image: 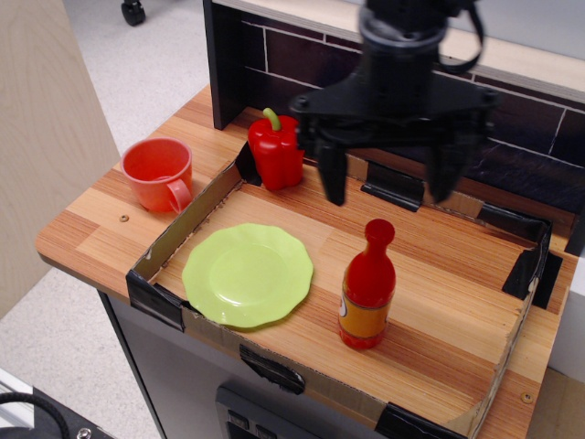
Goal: Topple hot sauce bottle
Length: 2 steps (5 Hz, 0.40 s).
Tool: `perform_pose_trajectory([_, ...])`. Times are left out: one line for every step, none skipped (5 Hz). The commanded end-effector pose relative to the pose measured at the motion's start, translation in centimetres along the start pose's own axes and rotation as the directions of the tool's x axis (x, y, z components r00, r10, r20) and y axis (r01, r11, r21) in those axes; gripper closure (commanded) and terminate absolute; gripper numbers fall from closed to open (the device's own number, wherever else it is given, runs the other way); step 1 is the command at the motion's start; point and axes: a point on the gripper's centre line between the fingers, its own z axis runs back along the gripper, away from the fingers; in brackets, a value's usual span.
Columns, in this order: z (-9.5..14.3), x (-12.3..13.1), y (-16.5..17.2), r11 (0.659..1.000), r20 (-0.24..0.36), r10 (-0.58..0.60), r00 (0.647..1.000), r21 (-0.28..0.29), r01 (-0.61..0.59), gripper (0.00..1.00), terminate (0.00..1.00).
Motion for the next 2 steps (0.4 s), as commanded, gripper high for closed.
perform_pose_trajectory([-0.4, -1.5, -0.3, 0.998, 0.053, -0.045, 0.998, 0.035, 0.043, 0.00, 0.00])
perform_pose_trajectory([-1.8, -1.1, -0.4, 0.997, 0.071, -0.040, 0.997, 0.062, 0.036, 0.00, 0.00])
